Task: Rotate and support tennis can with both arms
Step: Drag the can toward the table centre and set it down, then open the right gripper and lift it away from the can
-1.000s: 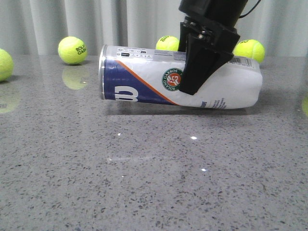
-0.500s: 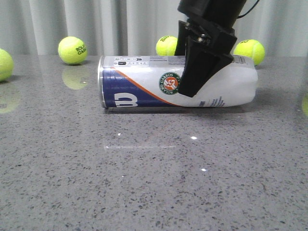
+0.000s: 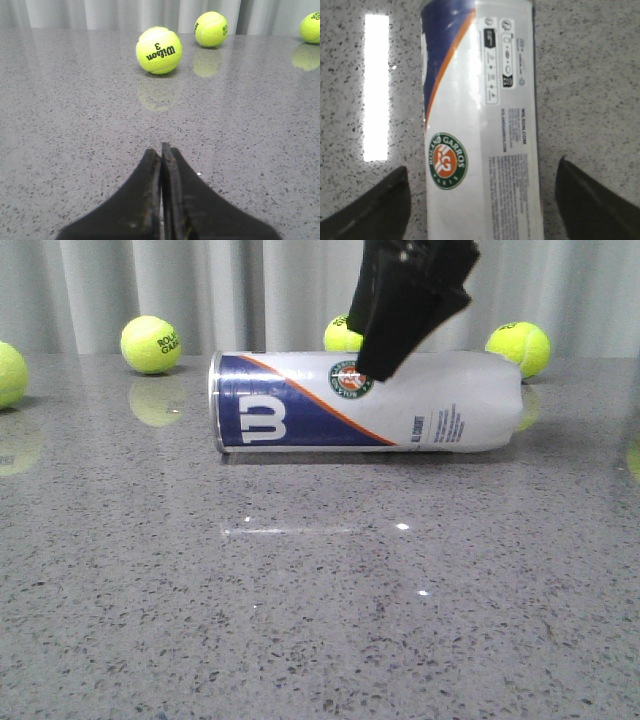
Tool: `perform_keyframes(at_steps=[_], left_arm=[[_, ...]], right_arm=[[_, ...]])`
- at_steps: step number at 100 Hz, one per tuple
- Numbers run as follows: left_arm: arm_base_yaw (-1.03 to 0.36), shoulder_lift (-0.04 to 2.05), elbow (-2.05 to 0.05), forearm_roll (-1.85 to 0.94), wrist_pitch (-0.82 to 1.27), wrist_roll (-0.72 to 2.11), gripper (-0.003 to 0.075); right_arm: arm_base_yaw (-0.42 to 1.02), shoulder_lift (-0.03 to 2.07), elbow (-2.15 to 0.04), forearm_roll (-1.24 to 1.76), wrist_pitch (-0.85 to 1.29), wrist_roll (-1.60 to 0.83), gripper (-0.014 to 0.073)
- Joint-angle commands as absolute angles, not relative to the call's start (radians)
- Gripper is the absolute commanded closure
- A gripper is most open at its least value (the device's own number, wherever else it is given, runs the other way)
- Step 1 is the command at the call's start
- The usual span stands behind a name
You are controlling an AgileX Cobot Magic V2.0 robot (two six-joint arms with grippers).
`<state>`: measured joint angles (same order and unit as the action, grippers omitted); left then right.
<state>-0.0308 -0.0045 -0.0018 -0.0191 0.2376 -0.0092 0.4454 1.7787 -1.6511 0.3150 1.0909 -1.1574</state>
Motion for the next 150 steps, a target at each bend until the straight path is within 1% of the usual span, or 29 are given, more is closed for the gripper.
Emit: perform_keyframes(at_steps=[1, 2, 3, 4, 6, 7, 8, 10, 11, 12, 14, 17, 27, 42, 51, 68, 83, 105, 126, 150], left_arm=[[-0.029, -0.044, 0.046, -0.023, 0.171, -0.017, 0.0741], [-0.029, -0.044, 0.046, -0.023, 0.171, -0.017, 0.0741], [-0.029, -0.044, 0.046, -0.023, 0.171, -0.017, 0.0741], [-0.029, -0.044, 0.046, -0.023, 0.171, -0.017, 0.0741], [-0.029, -0.044, 0.046, -0.023, 0.171, -0.017, 0.0741], [-0.029, -0.044, 0.046, -0.023, 0.171, -0.017, 0.0741], [-0.029, -0.044, 0.046, -0.023, 0.171, -0.017, 0.0741], [-0.029, -0.044, 0.046, -0.023, 0.171, -0.017, 0.0741], [-0.029, -0.044, 0.046, -0.023, 0.171, -0.017, 0.0741], [-0.029, -0.044, 0.046, -0.023, 0.171, -0.017, 0.0741], [-0.029, -0.044, 0.046, -0.023, 0.171, -0.017, 0.0741], [-0.029, -0.044, 0.046, -0.023, 0.171, -0.017, 0.0741], [-0.029, -0.044, 0.046, -0.023, 0.171, -0.017, 0.0741], [-0.029, -0.044, 0.046, -0.023, 0.171, -0.017, 0.0741], [-0.029, -0.044, 0.046, -0.023, 0.171, -0.017, 0.0741], [-0.029, -0.044, 0.046, -0.023, 0.171, -0.017, 0.0741], [-0.029, -0.044, 0.046, -0.023, 0.171, -0.017, 0.0741], [-0.029, -0.044, 0.046, -0.023, 0.171, -0.017, 0.0741], [-0.029, -0.044, 0.046, -0.023, 0.171, -0.017, 0.0741], [-0.029, -0.044, 0.046, -0.023, 0.122, -0.017, 0.0741]], right_arm=[[0.443, 1.724, -1.715, 0.33, 1.102, -1.085, 0.0204], [0.443, 1.723, -1.72, 0.33, 1.107, -1.074, 0.0221], [0.443, 1.722, -1.722, 0.33, 1.11, -1.068, 0.0258], [0.443, 1.722, -1.727, 0.33, 1.115, -1.063, 0.0258], [0.443, 1.721, -1.732, 0.33, 1.12, -1.047, 0.0335], [0.443, 1.72, -1.734, 0.33, 1.124, -1.037, 0.0354], [0.443, 1.719, -1.737, 0.33, 1.129, -1.028, 0.0414], [0.443, 1.717, -1.74, 0.33, 1.133, -1.018, 0.0455], [0.443, 1.717, -1.744, 0.33, 1.138, -1.014, 0.0455], [0.443, 1.715, -1.745, 0.33, 1.141, -1.007, 0.0517], [0.443, 1.712, -1.749, 0.33, 1.149, -0.997, 0.0558], [0.443, 1.706, -1.75, 0.33, 1.157, -0.988, 0.0657], [0.443, 1.683, -1.748, 0.328, 1.164, -0.908, 0.0649], [0.417, 1.649, -1.746, 0.307, 1.164, -0.528, 0.0649], [0.382, 1.625, -1.729, 0.291, 1.169, -0.35, 0.0649], [0.313, 1.554, -1.641, 0.291, 1.142, -0.163, 0.0649], [0.28, 1.454, -1.484, 0.291, 1.053, -0.108, 0.0649], [0.275, 1.267, -1.21, 0.291, 0.807, -0.055, 0.0649], [0.275, 1.058, -0.932, 0.291, 0.56, -0.056, 0.0649], [0.275, 0.822, -0.68, 0.291, 0.353, -0.056, 0.0649]])
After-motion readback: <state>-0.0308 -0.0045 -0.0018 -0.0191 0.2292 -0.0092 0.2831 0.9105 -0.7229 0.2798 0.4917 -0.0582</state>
